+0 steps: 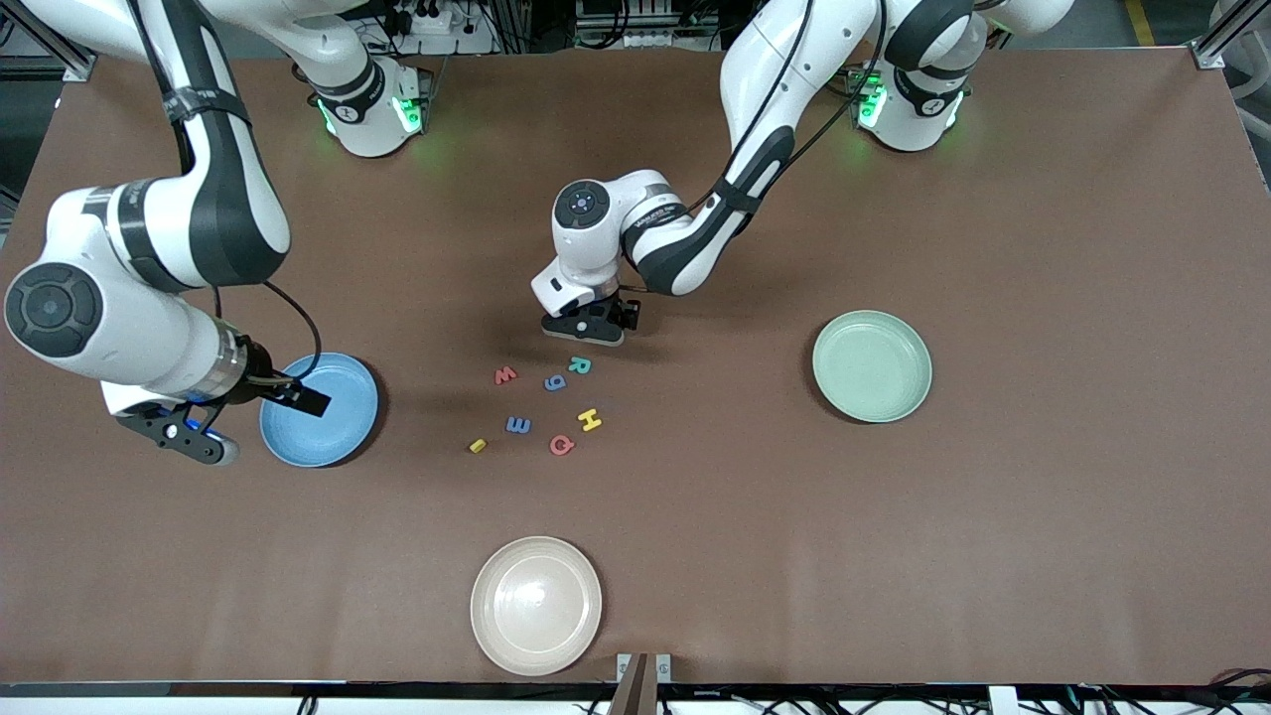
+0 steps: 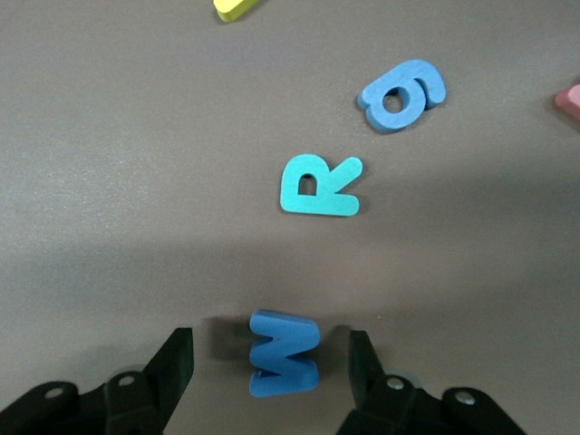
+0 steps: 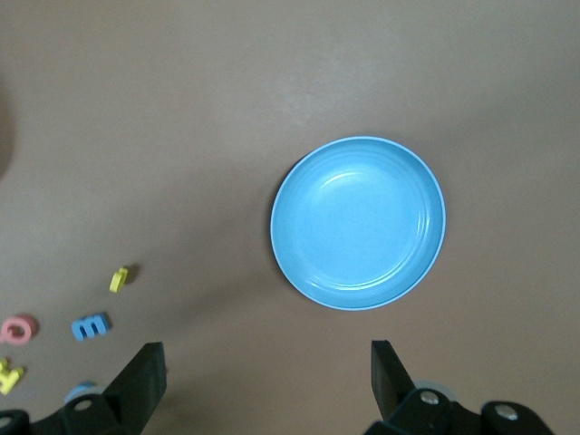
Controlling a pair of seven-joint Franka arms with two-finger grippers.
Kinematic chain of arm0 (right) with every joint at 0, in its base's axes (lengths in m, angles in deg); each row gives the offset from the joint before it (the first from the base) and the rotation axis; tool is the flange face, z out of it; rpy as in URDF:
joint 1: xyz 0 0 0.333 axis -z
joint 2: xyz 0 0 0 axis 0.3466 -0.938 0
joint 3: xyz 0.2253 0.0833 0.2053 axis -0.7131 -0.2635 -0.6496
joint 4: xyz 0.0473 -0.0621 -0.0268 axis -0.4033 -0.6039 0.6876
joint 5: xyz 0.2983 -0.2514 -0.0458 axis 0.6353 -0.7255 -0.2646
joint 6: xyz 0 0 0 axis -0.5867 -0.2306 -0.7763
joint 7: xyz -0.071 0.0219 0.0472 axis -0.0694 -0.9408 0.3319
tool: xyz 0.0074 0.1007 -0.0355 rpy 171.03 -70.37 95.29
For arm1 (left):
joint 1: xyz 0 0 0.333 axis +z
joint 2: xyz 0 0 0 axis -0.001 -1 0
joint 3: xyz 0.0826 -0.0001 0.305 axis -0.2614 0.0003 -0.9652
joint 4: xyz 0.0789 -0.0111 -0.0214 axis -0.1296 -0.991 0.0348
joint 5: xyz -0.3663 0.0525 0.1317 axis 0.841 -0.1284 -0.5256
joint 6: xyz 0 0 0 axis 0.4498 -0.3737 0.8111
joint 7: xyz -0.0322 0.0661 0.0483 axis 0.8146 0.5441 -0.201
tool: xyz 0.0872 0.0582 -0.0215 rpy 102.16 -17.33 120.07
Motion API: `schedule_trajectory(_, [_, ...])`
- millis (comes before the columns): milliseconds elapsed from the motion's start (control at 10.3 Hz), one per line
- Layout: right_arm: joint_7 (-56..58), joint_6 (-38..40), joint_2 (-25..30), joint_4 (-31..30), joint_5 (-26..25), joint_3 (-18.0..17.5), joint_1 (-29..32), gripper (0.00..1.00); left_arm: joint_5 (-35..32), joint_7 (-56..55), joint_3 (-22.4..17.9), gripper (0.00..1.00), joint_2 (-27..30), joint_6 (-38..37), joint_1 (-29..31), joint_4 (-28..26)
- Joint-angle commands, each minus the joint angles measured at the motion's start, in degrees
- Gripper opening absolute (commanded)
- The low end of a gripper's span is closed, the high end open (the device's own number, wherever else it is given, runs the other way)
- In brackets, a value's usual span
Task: Sort upper and lower case letters into plates
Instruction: 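Grasp the blue W with the left gripper while the right gripper nears the yellow letter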
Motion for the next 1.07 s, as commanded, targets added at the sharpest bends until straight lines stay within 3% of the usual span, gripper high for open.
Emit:
schedule_trajectory(0, [-6.79,-1.37,-2.65,2.44,3.06,-0.14,0.21,1.0,-1.18,-1.28,-0.48,0.64,-1.28,-0.57,-0.55,0.33])
schedule_trajectory(390, [-19.36,-3.14,-12.23,10.87,3.51,-0.14,-3.04,1.0,-1.27,-1.36,-0.48,0.6,-2.35,-0.57,-0.63,0.68])
schedule_trajectory(683, [-23.84,-7.6,-15.13,11.85,3.6,-0.23,-4.01,1.0,-1.09,-1.28,-0.48,0.53,-2.0,-0.57,-0.55,0.94])
schedule_trajectory(975, [-28.5,-9.9,-17.07,11.85,3.6,-0.23,-5.25,1.0,-1.01,-1.27,-0.48,0.15,-1.73,-1.18,-0.54,1.03])
